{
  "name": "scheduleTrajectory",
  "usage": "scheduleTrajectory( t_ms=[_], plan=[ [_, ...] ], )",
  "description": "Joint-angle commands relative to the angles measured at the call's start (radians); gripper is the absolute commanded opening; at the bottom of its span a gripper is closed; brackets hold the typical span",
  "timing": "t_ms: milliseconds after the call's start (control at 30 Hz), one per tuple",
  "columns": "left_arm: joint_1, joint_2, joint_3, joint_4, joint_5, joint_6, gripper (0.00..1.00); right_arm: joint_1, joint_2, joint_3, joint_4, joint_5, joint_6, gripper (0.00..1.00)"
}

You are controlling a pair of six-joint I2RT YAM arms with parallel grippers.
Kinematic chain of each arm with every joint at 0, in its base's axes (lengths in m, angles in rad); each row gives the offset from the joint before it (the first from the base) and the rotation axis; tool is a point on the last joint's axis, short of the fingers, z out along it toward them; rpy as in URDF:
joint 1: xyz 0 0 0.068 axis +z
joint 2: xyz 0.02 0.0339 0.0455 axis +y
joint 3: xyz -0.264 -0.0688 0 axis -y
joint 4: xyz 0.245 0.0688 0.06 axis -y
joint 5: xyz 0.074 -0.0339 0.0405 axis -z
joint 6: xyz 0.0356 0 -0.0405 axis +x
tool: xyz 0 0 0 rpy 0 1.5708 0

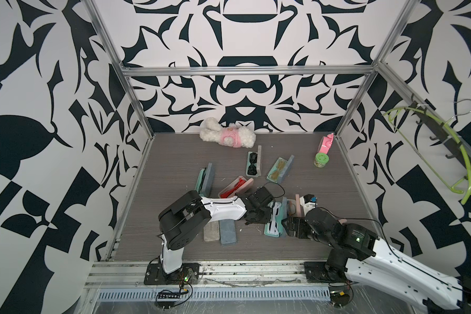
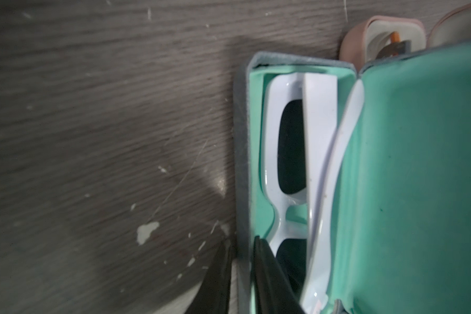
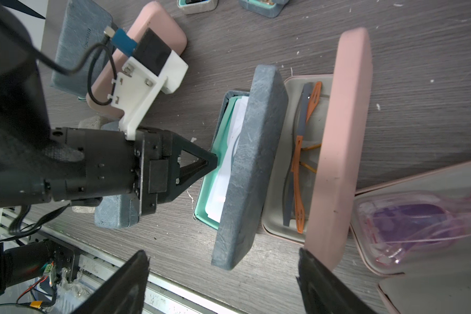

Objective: Close the glasses case
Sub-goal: Move the glasses case to the center of the board.

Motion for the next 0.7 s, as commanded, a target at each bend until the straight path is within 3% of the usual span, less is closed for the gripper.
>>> scheduleTrajectory(
  t_ms=[0, 667],
  plan=[
    [0.005, -0.011, -0.058, -0.082, -0.027, -0.011, 0.20, -0.004, 0.011, 0.004, 0.042, -0.004, -0.006, 0.87],
    [0.027, -0.141, -0.193, -0.075, -0.058, -0.040, 0.20, -0.006, 0.142, -0.001, 0.190, -0.070, -0.016, 0.82]
  ],
)
